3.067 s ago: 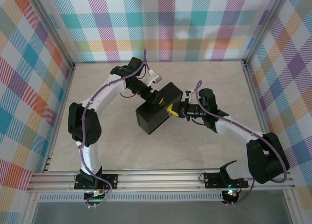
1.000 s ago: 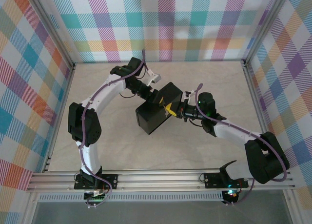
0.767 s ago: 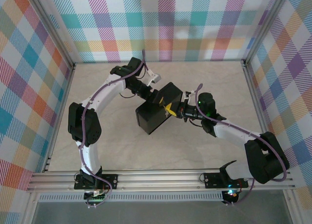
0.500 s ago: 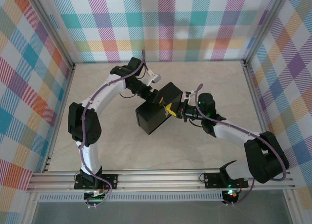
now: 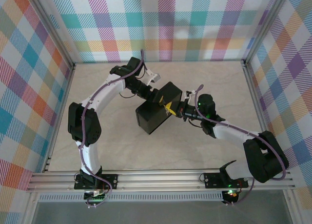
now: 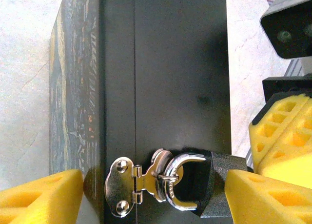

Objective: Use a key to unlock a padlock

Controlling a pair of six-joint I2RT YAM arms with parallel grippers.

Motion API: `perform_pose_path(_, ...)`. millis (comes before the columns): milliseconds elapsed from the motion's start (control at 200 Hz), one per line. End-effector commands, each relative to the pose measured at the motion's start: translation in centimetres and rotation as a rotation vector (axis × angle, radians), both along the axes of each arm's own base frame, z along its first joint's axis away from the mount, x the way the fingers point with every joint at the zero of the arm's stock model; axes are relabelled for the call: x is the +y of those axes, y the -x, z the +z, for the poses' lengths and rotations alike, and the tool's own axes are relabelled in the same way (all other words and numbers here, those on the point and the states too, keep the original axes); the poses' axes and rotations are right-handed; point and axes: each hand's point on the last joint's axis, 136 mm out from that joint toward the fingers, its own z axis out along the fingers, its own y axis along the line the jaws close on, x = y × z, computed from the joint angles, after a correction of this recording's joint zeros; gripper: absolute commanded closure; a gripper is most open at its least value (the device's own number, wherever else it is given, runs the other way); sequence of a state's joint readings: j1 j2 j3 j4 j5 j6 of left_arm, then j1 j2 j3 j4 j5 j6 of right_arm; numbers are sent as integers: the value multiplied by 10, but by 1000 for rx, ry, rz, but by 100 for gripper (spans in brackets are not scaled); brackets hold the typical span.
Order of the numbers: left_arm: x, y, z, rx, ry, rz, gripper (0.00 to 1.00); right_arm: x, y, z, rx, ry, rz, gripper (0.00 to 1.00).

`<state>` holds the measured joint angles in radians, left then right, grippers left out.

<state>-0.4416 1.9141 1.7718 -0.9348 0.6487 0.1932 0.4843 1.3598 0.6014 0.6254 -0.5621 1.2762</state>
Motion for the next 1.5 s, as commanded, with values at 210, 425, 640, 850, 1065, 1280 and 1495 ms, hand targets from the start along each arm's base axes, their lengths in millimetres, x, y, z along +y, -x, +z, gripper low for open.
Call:
perform_pose_path(210,-3,13,-4,127,7,53,26,-8,-7,16,-107,12,-119,100)
perform_pose_path(425,-5,17,-4,137,5,35,27,-9,-14,28,-144,13,-144,100)
perform_pose_path(640,-7,19,-9,146,4,26,28,-1,-21,31,-149,15,-117,100)
perform_pose_path(850,-7,19,-9,137,0,5,28,5,-20,24,-142,56,-60,100)
perform_pose_path(1065,-9,20,-10,141,9,-26,28,9,-18,24,-189,122,-1,100)
perform_pose_path(1280,-13,23,-7,153,43,-54,29,8,-27,27,-234,115,20,100)
perform_pose_path(1495,-13,26,-11,169,52,-68,29,14,-34,28,-257,120,50,100)
